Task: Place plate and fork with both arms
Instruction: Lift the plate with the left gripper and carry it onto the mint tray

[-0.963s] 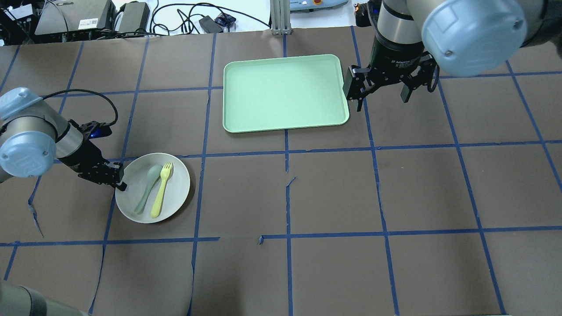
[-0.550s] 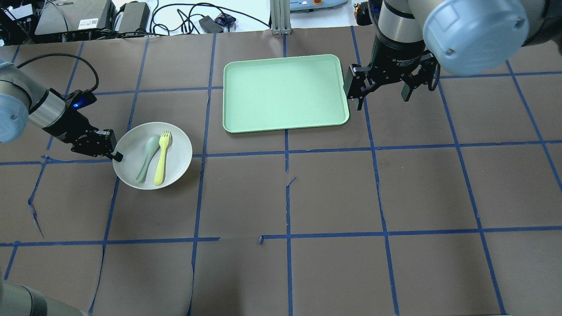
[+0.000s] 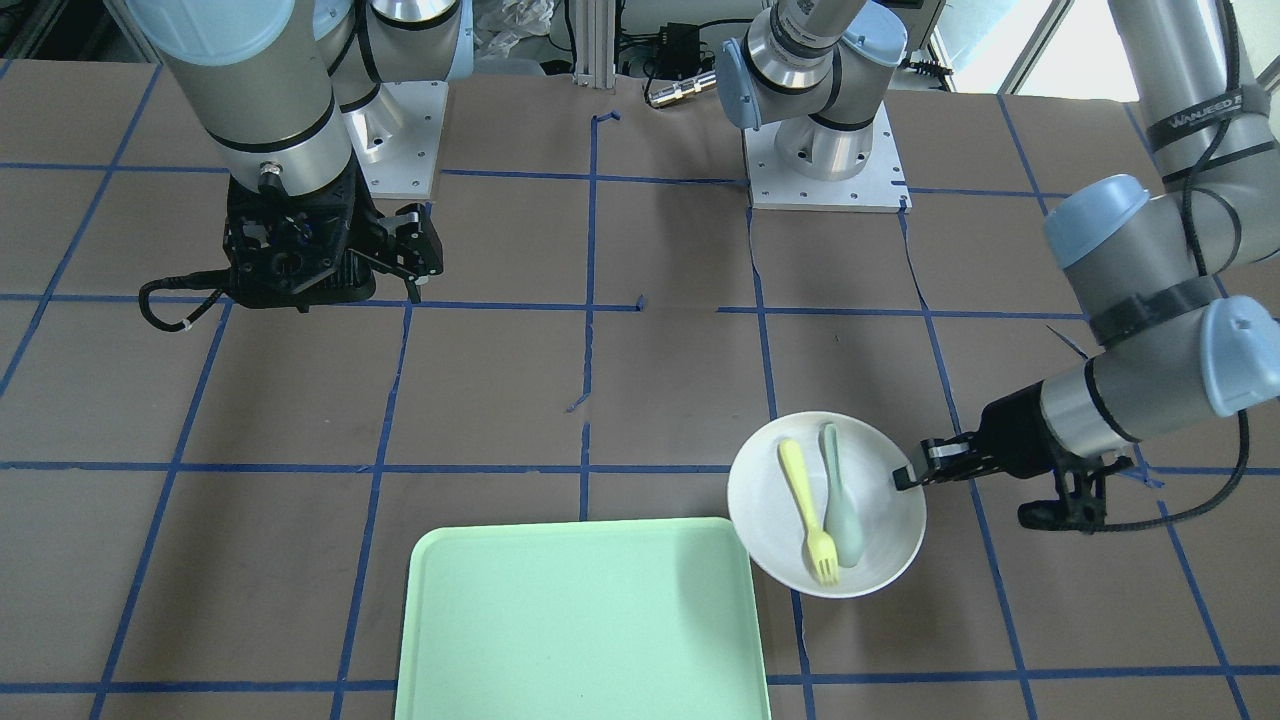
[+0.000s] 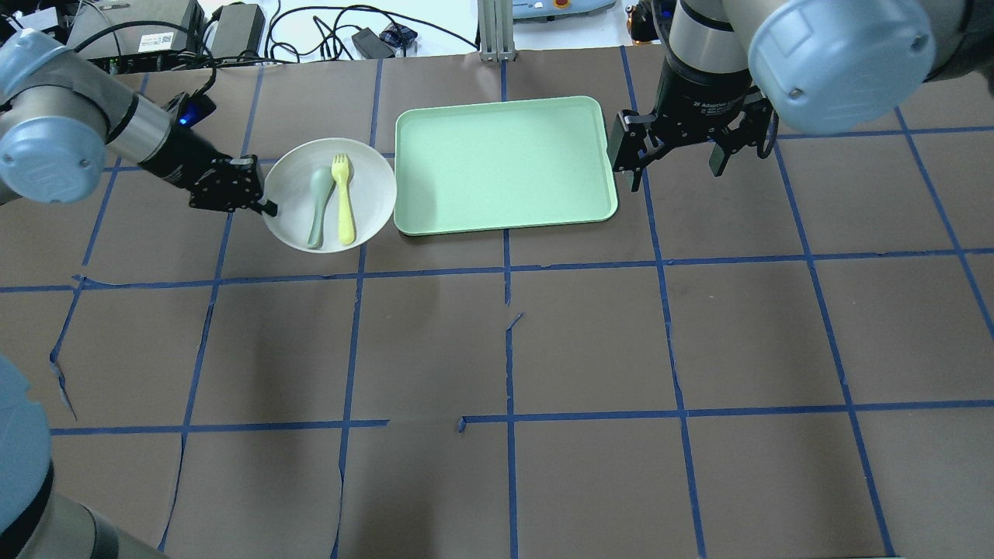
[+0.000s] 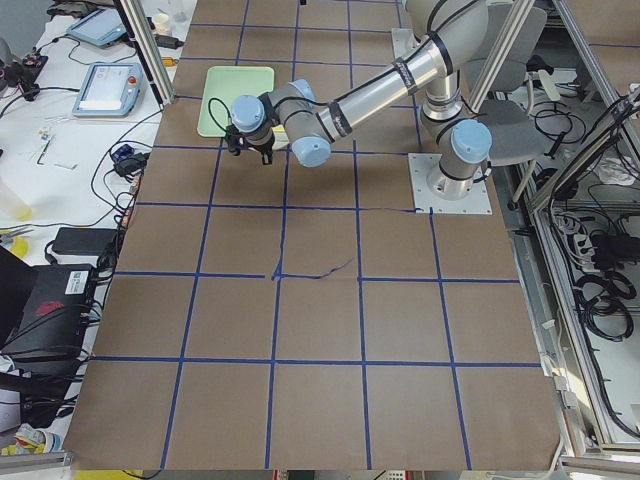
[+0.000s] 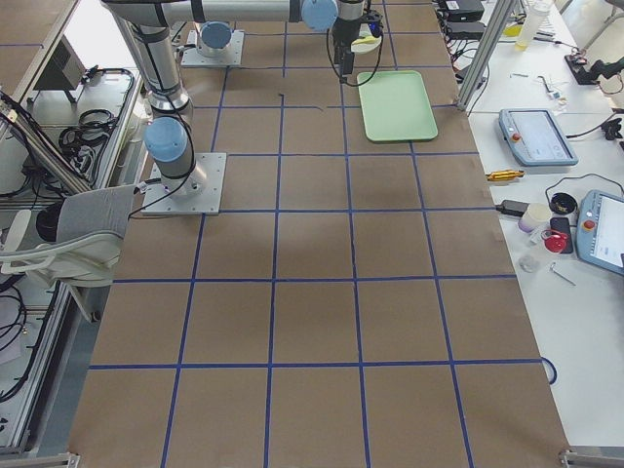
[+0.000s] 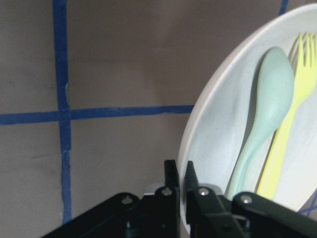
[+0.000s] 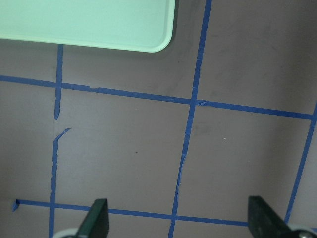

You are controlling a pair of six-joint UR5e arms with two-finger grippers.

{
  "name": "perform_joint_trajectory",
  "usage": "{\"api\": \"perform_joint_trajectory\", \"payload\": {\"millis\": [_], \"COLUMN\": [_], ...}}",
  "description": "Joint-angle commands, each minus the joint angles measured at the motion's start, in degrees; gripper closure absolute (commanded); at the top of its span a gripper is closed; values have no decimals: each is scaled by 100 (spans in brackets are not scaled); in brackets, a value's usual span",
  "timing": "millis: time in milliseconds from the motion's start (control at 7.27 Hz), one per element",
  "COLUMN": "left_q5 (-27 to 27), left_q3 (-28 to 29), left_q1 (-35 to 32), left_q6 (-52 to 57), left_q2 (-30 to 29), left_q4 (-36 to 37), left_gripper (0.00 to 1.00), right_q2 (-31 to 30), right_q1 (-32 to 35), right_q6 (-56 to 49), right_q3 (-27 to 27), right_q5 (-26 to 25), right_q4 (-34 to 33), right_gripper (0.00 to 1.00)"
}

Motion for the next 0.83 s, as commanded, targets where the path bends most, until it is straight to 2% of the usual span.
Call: {"api": "perform_joint_trajectory", "payload": {"millis": [0,138,275,688], "left_q5": [-326,-613,-625,-598], "left_q3": [749,1092,1226,1236], "left_q1": [-923,-1223,-1496,-1779], "left_q6": [-950,-1343,-1399,-1584], "left_q2": [-800,-1187,-1530,-1981], "left_q4": [467,686,932,1468], "left_gripper": [100,100,100,100], "right_q2": [0,0,0,9], "right_q1": [9,9,9,18], "right_q6": [44,35,35,43], "right_q3": [18,18,27,27], "right_q5": [15,16,33,60], "right_q4": [-65,-65,-65,-74], "right_gripper": [0,0,0,0]}}
